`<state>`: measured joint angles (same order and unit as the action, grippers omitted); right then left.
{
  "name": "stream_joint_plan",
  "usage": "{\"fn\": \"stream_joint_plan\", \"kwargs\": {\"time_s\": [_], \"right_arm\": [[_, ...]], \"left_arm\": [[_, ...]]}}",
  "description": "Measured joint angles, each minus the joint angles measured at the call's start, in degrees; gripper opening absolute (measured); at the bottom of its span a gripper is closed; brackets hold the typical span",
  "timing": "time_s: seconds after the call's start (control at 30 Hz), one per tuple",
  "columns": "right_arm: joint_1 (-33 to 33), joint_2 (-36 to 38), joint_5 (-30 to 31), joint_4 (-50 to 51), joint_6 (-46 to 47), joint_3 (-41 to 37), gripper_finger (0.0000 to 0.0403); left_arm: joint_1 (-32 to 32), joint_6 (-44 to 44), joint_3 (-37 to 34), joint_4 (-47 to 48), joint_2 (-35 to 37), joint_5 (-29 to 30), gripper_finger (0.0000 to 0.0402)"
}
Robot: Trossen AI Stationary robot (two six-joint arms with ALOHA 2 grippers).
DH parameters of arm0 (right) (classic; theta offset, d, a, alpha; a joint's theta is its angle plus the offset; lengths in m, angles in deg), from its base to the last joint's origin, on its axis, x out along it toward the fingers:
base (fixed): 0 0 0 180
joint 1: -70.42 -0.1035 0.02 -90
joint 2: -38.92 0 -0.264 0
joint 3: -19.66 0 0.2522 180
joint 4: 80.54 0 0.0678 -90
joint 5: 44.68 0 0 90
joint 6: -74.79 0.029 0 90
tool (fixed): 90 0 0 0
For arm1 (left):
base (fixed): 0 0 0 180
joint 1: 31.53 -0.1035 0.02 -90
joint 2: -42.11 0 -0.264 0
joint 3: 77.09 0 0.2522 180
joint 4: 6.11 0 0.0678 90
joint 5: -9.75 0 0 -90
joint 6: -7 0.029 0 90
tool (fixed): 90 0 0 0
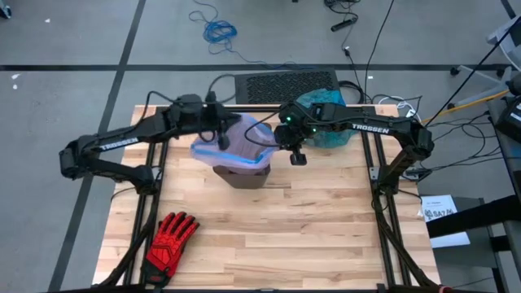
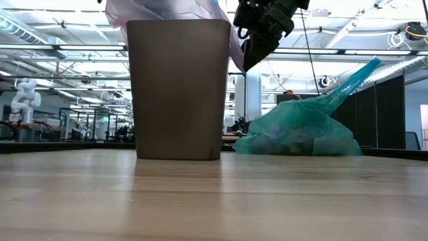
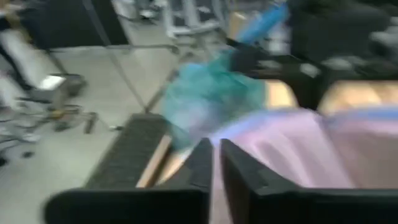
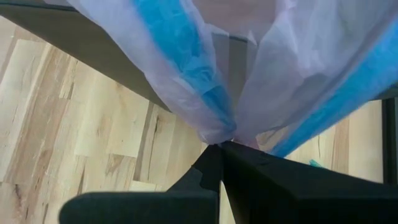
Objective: Place trash/remove bag and relplace
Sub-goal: Put the pink trash bag into the trash bin
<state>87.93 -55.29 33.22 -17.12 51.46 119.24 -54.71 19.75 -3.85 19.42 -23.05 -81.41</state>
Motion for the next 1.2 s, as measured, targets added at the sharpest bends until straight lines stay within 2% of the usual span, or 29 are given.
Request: {"fn": "stream_joint_plan", "kwargs": {"time_s": [0.07,0.33,0.57,0.77,1.1,1.2], "right_arm": [[0.0,0.0,0.0,0.1,0.0,0.0,0.0],[-1.3,0.0,0.0,0.2,-0.1,0.0,0.0],[-1.6,0.0,0.3,0.0,-0.1,0.0,0.0],[-1.6,0.0,2.1,0.2,-1.2,0.0,0.0],[-1.6,0.0,2.2,0.1,-2.3,0.0,0.0],[-1.7,0.5,5.9,-2.3,-4.3,0.0,0.0]], "left_arm": [[-1.6,-1.2,0.1,-1.4,-0.3,1.2,0.0009],[-7.0,-6.8,-0.4,1.4,-0.1,-0.2,0.0002],[-7.7,-10.0,-7.8,0.5,0.0,-0.7,0.0001],[-7.7,-12.4,-13.4,-5.3,2.5,-0.3,0.0001],[-7.7,-14.9,-18.0,-7.3,6.5,-0.3,0.0],[-7.7,-15.0,-18.2,-7.4,8.4,-1.8,0.0]]}}
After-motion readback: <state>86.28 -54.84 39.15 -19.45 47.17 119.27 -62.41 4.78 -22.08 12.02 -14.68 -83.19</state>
